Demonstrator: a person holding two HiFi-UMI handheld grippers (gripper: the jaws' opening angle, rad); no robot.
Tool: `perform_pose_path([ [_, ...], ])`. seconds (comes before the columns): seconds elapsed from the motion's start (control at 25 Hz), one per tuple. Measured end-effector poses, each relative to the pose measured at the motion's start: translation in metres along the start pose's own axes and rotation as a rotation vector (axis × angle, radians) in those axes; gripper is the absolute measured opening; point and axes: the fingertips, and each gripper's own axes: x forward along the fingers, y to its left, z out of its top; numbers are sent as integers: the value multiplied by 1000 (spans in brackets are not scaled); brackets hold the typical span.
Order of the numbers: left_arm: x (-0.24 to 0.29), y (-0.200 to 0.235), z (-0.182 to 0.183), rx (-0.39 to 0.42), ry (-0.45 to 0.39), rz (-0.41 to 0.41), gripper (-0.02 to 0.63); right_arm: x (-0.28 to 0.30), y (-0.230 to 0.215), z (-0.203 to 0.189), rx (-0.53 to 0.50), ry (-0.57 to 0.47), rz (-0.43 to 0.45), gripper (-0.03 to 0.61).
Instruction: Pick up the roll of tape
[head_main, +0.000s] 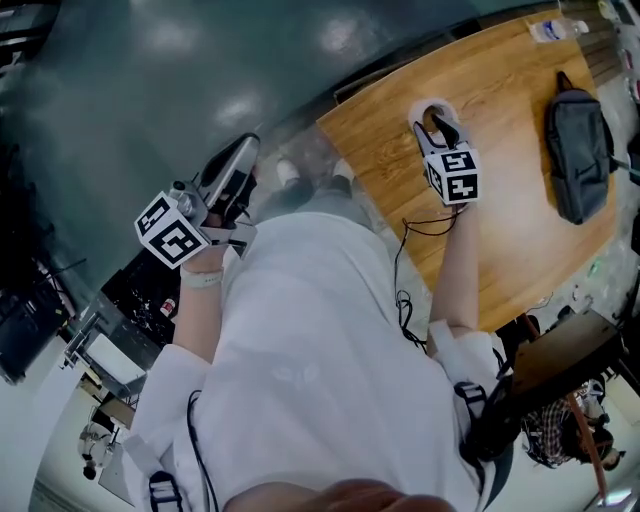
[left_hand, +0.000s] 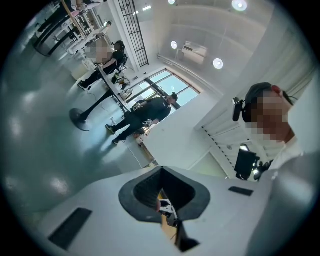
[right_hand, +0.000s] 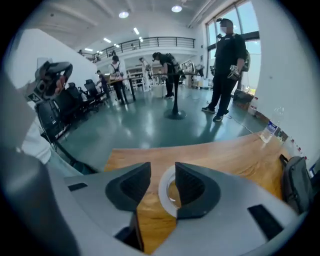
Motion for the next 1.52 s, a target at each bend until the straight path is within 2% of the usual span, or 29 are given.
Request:
perform_pose_path([
  [0.28,-10,14,-9,-21,-6,54,0,33,1,-40,-129,227,2,137],
  [0.4,-13,18,-11,-30,-10,74,0,46,2,-48,-189,301,12,137],
  [0.56,-18,24,-16,-43,-21,101,0,57,-4,-57,-307,404,-18,137],
  [0.72,-22,29,-18,-58,-34,116,0,63,-4,-63,-370,490,-2,137],
  [0.88,-25,30,-20,-66,-40,123,0,65,-4,-65,-428,559,13,137],
  [1.08,-27,31,-20,-71,-45,128,0,65,-7,-69,-500,639,-11,135],
  [1.52,-27,33,-24,-75,-40,125,0,77,-5,-80,-604,727,10,126],
])
